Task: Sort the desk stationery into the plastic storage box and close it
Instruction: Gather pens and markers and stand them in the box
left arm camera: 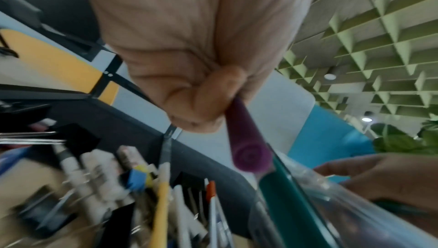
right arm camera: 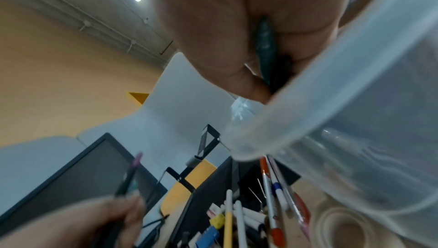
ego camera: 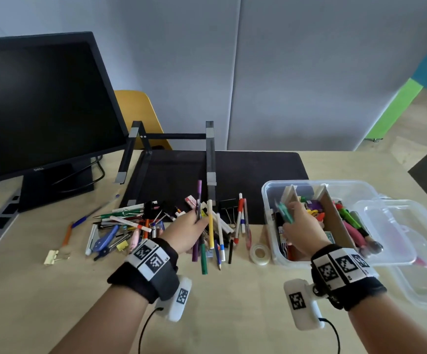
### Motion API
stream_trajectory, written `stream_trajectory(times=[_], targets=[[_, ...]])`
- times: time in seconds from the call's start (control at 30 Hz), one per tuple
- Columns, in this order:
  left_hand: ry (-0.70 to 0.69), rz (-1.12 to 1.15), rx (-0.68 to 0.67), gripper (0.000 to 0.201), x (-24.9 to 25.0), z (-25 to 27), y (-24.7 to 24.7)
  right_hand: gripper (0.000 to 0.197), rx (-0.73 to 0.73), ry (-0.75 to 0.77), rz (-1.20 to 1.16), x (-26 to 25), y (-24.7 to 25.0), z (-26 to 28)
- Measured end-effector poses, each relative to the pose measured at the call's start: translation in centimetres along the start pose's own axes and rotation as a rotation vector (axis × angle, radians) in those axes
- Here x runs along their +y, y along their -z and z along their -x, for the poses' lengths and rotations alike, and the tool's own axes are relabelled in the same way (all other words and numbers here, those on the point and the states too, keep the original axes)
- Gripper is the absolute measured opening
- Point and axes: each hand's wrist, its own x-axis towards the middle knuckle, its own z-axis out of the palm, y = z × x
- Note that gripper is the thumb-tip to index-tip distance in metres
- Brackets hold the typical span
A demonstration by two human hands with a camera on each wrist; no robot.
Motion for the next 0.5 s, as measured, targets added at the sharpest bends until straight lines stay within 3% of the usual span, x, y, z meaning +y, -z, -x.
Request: stream_trajectory(times=[0.13, 0.23, 0.4, 0.5], targets=[[-0.101, 0.033, 0.023, 0.036, 3.4, 0.3, -0.3, 0.040, -0.080, 0.087, 0.155, 0.9, -1.2, 0.0], [-0.157, 0.130, 0.054, 0.035, 5.6, 0.3, -0.7, 0.028, -0.095, 0.133, 0.292, 1.1, -1.8, -0.3], [-0.256, 0.260, 0.143, 0.025, 8.9, 0.6, -1.1, 0.026, -0.135, 0.164, 0.322, 1.4, -1.7, -0.3], [-0.320, 0.253, 0.234, 0.016, 10.6, 0.1, -1.8, 0.023, -0.034, 0.240, 0.263, 1.6, -0.3, 0.3]])
